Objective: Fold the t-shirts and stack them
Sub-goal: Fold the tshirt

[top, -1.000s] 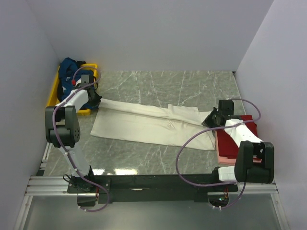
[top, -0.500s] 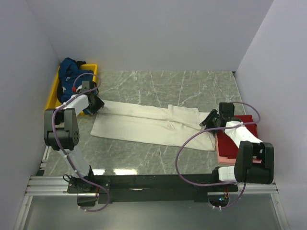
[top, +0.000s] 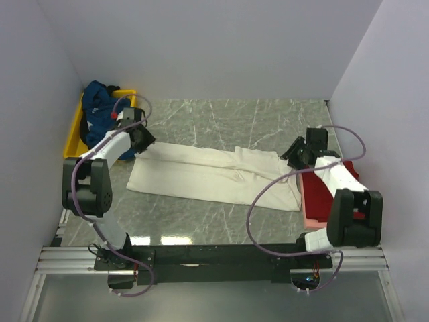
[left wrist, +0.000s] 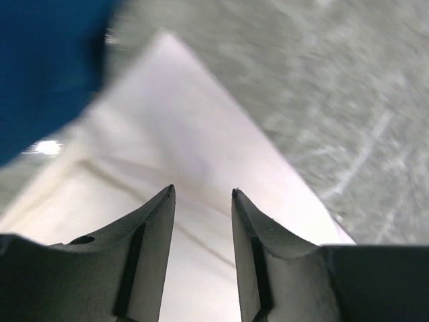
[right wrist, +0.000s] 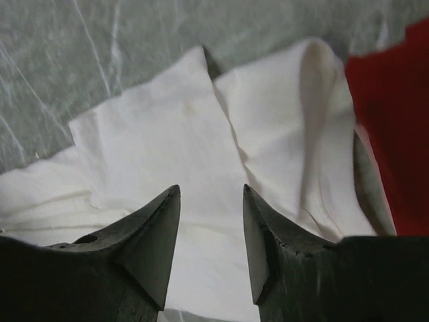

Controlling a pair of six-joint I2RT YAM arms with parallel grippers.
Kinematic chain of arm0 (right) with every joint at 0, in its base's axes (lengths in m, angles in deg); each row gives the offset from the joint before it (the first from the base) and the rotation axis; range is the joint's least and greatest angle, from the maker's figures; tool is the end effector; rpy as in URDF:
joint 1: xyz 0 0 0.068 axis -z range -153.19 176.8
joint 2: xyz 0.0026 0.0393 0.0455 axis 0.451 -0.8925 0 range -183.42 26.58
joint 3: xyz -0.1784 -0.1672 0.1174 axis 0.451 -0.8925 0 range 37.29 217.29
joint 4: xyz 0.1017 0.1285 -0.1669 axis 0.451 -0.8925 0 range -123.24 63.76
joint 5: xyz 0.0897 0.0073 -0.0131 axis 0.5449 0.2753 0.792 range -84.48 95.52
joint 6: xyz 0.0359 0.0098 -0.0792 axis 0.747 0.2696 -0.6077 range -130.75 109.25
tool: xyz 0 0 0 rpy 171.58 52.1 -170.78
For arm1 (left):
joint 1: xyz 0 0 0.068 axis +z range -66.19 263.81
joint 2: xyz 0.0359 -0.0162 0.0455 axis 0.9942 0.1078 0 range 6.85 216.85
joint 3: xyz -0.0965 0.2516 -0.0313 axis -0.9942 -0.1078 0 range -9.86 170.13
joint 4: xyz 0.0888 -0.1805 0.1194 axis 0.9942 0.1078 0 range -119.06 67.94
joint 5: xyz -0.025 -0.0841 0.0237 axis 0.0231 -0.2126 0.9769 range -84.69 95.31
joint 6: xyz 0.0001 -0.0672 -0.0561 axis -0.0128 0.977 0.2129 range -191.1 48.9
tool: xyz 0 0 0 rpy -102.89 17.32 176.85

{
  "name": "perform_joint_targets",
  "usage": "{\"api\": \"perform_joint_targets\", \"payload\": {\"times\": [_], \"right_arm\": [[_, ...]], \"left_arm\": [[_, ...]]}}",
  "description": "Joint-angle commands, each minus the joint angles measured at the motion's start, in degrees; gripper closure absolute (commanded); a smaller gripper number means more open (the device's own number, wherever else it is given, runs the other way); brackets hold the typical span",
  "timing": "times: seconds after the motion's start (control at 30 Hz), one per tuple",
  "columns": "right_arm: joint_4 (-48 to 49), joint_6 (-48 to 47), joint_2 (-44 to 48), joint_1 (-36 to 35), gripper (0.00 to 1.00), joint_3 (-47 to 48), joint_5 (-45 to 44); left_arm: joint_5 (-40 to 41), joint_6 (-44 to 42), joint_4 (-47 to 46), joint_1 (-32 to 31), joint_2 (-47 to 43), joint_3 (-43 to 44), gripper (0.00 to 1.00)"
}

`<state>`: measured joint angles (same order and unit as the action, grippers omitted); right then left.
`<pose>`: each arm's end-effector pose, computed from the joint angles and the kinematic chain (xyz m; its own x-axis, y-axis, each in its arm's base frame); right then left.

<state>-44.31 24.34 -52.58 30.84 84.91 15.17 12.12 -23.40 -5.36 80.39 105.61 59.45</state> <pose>0.2834 -0.0069 0.1951 -0.6441 0.6135 -0.4569 0.4048 0.7802 0.4769 0.3674 -0.0127 0.1983 -0.5290 -0.7041 -0.4738 -0.5987 0.7053 -0.3797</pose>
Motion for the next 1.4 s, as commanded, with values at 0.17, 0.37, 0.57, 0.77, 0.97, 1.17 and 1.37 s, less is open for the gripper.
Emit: {"api": "perform_joint_targets", "payload": {"times": [0.17, 0.37, 0.57, 0.77, 0.97, 1.17, 1.37], "right_arm": [[2.77, -0.64, -13.73, -0.69, 0.51, 13.55, -1.56], [1.72, -0.99, -22.53, -0.87, 0.51, 19.53, -1.48], [2.86, -0.73, -27.01, -1.31, 0.51, 21.82, -0.42], [3.65, -0.29, -29.83, -1.75, 0.50, 22.78, 0.28], [4.18, -0.29, -31.23, -2.45, 0.51, 23.22, 0.81], [4.27, -0.02, -31.24, -2.54, 0.56, 22.87, 1.16], [4.18, -0.02, -30.88, -2.54, 0.65, 22.79, 2.13]], "left_arm": [[-3.64, -2.96, -2.00, -11.34, 7.32, 12.67, 0.55], [-10.49, -5.34, -6.29, -17.23, 12.15, 16.01, 0.51], [-14.71, -7.36, -8.67, -23.47, 18.13, 21.81, 0.45], [-17.52, -7.45, -12.01, -27.43, 24.37, 26.03, 0.44], [-20.87, -6.75, -16.49, -30.24, 29.12, 28.85, 0.44], [-21.31, -5.60, -16.23, -31.74, 32.72, 32.54, 0.45], [-22.27, -4.29, -16.50, -32.18, 34.65, 34.21, 0.47]]}}
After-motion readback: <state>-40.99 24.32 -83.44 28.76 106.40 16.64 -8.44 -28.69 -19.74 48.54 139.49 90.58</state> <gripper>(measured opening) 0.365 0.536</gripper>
